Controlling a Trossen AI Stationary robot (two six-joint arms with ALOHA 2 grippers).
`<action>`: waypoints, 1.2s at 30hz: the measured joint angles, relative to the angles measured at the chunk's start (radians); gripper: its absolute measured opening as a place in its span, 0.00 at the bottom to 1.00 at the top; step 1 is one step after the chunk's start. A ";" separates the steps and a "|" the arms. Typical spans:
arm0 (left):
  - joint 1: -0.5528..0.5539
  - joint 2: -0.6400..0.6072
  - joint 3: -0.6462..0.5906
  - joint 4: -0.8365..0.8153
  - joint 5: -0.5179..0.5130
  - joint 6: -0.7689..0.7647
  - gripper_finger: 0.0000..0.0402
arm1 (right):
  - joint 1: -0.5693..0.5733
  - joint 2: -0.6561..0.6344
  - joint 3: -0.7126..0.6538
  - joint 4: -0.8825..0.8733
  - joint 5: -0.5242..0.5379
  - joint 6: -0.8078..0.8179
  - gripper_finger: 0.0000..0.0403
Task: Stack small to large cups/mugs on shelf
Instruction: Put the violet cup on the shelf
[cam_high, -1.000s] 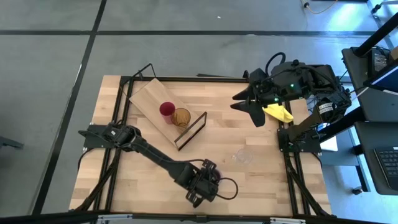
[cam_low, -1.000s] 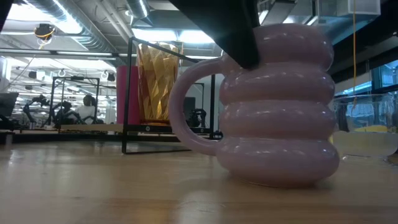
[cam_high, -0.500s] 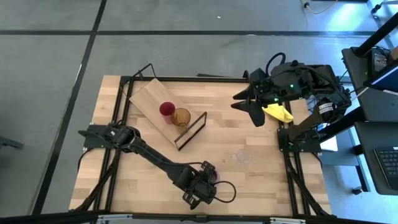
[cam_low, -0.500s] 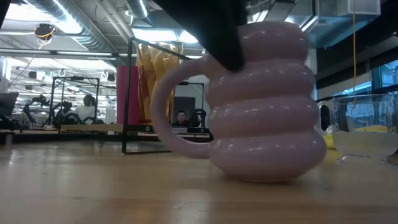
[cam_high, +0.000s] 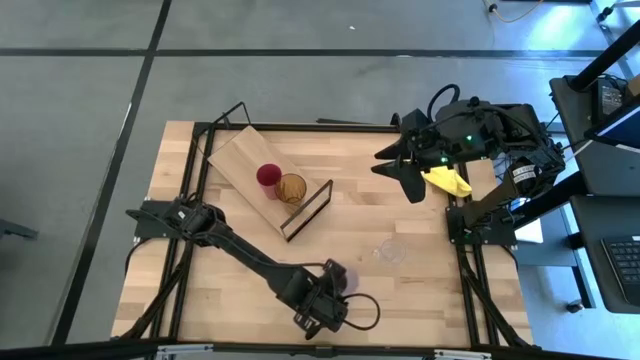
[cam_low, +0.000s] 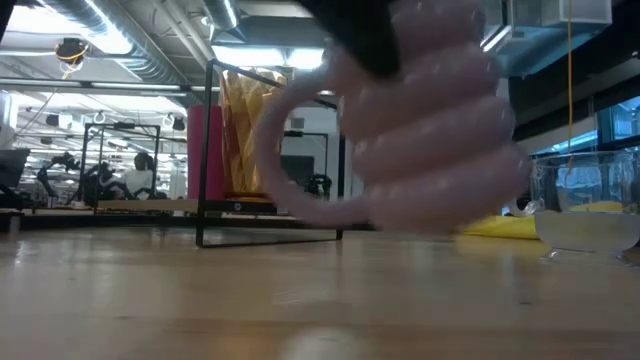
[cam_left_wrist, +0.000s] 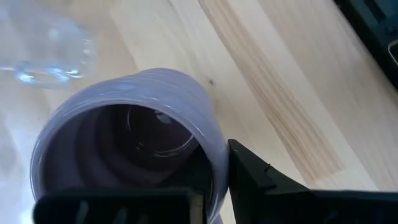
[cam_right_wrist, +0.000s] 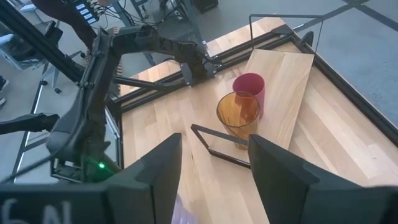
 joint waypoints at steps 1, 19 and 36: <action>0.000 0.000 0.015 -0.010 -0.008 -0.002 0.08 | 0.000 0.000 0.000 -0.001 0.000 0.000 0.46; -0.040 -0.086 0.302 -0.549 -0.051 -0.576 0.07 | 0.027 0.000 0.000 -0.027 -0.009 0.009 0.46; -0.135 -0.326 0.297 -0.575 -0.311 -0.938 0.07 | 0.068 0.000 0.000 -0.027 -0.008 -0.002 0.46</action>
